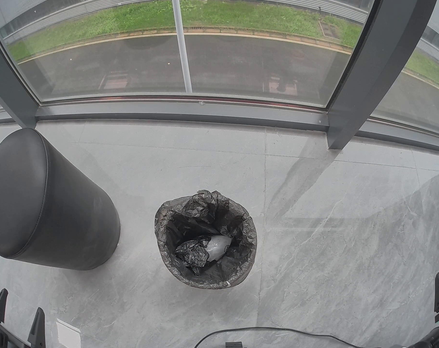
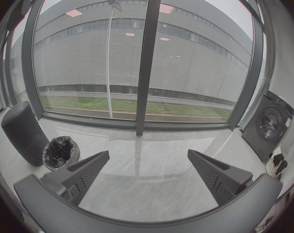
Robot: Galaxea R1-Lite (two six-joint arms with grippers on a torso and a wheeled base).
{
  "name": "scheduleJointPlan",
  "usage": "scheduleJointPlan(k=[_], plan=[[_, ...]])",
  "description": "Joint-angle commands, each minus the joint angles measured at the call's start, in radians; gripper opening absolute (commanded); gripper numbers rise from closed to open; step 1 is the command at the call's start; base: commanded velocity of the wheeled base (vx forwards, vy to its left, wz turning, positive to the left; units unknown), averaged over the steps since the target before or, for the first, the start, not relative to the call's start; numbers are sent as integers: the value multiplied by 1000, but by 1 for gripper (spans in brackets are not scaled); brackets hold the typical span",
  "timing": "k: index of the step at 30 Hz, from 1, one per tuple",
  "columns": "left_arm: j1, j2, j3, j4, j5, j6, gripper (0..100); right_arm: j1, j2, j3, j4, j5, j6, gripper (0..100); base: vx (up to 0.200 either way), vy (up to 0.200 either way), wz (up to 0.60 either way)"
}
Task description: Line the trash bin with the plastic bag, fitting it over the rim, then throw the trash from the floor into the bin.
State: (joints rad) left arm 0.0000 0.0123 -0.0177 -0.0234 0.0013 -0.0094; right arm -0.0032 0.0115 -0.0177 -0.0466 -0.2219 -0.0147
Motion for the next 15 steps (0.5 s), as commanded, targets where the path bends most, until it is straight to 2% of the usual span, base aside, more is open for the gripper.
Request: scheduleJointPlan(k=[1,3,5,6,8,9,15], plan=[[0,-12,18,14,-29,23,100,0,-11,10,7,35,10,100,0,0,0],[0,-12,18,13,-29,22,100,0,-11,10,8,59,18,100,0,0,0],[0,-12,18,13,-29,20,100,0,-11,8,14,125,10,100,0,0,0],[0,-12,18,13,-29,19,100,2,-11,8,14,130,10,100,0,0,0],[0,-11,18,10,-27,8,100,0,-11,4,21,208,-8,100,0,0,0],[0,-11,18,11,-26,-1,100,0,-11,2,25,227,-10,100,0,0,0],[0,-11,18,16,-17,0,100,0,-11,1,33,250,-44,100,0,0,0]])
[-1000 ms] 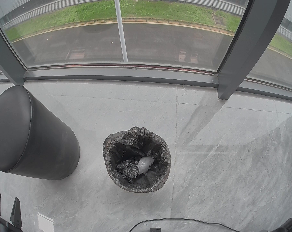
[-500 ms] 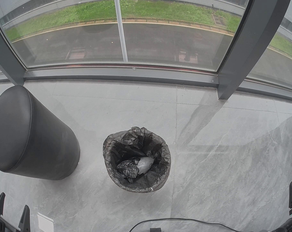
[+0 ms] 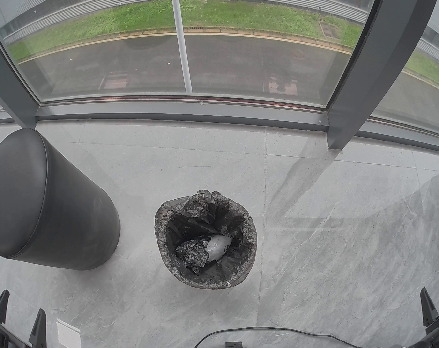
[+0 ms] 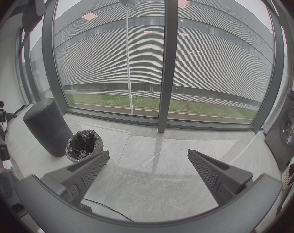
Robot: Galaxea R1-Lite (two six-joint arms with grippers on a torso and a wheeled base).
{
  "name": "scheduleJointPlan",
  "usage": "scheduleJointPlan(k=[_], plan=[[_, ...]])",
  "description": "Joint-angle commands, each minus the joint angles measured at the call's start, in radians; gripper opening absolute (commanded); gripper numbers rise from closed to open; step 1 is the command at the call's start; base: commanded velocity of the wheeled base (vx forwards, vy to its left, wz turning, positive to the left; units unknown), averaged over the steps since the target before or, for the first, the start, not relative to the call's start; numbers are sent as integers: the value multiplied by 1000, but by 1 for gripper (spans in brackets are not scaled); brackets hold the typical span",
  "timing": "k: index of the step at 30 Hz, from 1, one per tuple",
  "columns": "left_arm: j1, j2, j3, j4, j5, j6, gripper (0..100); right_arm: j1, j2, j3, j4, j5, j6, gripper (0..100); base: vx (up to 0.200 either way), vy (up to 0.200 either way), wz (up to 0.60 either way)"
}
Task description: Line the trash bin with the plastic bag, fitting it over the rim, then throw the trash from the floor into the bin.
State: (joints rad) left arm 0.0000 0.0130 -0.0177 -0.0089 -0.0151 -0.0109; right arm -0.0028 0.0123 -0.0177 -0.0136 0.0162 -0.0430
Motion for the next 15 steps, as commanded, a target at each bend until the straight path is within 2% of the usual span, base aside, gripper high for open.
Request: scheduleJointPlan(k=[1,3,5,7,9,15], plan=[[0,-11,18,1,0,2,100,0,-12,1,0,11,-15,100,0,0,0],[0,-11,18,0,1,-4,100,0,-12,1,0,25,-29,100,0,0,0],[0,-11,18,-5,6,-9,100,-2,-11,1,0,11,-18,100,0,0,0],[0,-11,18,-8,26,-31,100,-2,-12,-2,1,-90,-20,100,0,0,0],[0,-11,18,-3,27,-27,100,-2,-12,-2,0,-150,-28,100,0,0,0],[0,-11,18,0,27,-29,100,-2,-12,-1,0,-88,-11,100,0,0,0]])
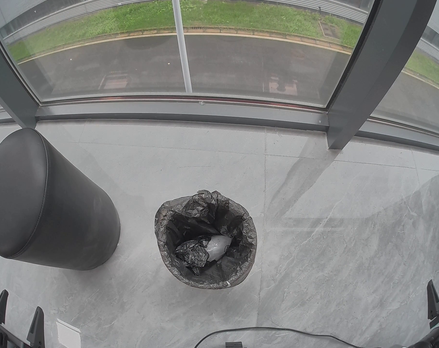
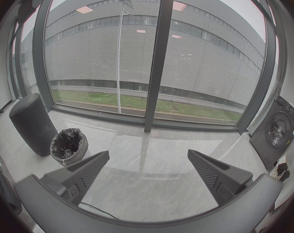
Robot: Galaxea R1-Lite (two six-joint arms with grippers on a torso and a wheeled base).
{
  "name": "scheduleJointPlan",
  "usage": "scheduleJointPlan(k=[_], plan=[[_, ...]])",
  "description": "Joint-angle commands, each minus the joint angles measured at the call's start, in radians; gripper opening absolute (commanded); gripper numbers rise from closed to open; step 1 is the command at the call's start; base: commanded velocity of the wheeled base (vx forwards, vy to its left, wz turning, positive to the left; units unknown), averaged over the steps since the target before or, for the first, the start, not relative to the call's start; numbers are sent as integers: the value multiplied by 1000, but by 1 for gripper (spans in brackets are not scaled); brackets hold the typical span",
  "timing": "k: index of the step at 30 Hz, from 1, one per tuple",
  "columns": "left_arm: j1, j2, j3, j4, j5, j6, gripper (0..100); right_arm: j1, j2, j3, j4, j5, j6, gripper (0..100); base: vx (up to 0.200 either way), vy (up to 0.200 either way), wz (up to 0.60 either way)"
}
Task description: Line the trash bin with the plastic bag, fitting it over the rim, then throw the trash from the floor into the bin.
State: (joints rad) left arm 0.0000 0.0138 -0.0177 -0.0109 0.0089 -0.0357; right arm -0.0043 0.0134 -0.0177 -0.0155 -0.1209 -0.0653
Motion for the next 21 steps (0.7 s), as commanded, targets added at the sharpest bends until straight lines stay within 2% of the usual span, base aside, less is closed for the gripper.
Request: scheduleJointPlan(k=[1,3,6,13,17,21], plan=[[0,-12,18,2,3,-4,100,0,-13,-1,3,66,47,100,0,0,0],[0,-12,18,2,3,-3,100,0,-12,-1,5,84,70,100,0,0,0],[0,-12,18,3,3,-1,100,1,-9,15,16,125,36,100,0,0,0],[0,-12,18,3,2,2,100,1,-9,16,14,135,18,100,0,0,0],[0,-12,18,3,0,4,100,3,-10,13,16,175,-34,100,0,0,0],[0,-12,18,3,5,-7,100,0,-9,18,12,170,30,100,0,0,0]])
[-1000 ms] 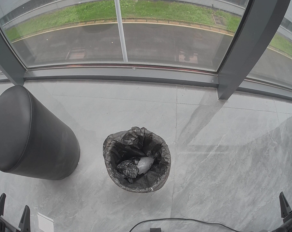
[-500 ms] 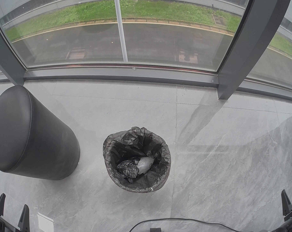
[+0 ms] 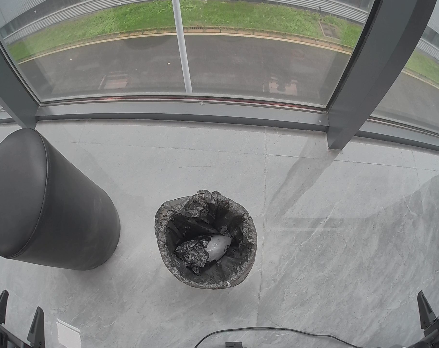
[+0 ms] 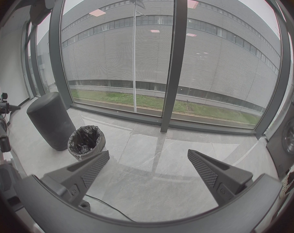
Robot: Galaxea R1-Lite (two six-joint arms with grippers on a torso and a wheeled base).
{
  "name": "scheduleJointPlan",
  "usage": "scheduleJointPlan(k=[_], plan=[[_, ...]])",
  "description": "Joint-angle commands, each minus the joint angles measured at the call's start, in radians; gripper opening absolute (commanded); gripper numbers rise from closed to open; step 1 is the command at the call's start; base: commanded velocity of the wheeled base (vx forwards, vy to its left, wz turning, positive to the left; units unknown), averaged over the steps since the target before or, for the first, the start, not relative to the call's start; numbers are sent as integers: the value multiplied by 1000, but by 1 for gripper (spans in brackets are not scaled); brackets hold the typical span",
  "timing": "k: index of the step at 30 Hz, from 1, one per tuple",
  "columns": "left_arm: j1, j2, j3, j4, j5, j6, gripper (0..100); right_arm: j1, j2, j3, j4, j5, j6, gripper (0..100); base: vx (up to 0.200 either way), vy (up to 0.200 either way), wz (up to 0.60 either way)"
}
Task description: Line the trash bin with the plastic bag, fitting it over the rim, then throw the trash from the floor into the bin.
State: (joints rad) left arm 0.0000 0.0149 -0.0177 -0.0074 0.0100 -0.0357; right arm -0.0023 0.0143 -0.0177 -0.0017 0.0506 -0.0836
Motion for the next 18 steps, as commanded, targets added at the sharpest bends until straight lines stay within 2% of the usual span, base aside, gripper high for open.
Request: scheduleJointPlan(k=[1,4,10,13,15,18], plan=[[0,-13,18,-3,4,-9,100,-2,-11,18,-1,-12,79,100,0,0,0],[0,-13,18,-6,5,-10,100,-2,-11,16,0,-58,96,100,0,0,0],[0,-13,18,-8,7,-9,100,2,-10,16,0,-55,45,100,0,0,0],[0,-13,18,-6,7,-7,100,2,-10,13,3,-31,10,100,0,0,0],[0,-13,18,-11,7,-10,100,2,-8,15,2,-28,19,100,0,0,0],[0,-13,18,-16,10,-13,100,-2,-8,16,2,-37,85,100,0,0,0]])
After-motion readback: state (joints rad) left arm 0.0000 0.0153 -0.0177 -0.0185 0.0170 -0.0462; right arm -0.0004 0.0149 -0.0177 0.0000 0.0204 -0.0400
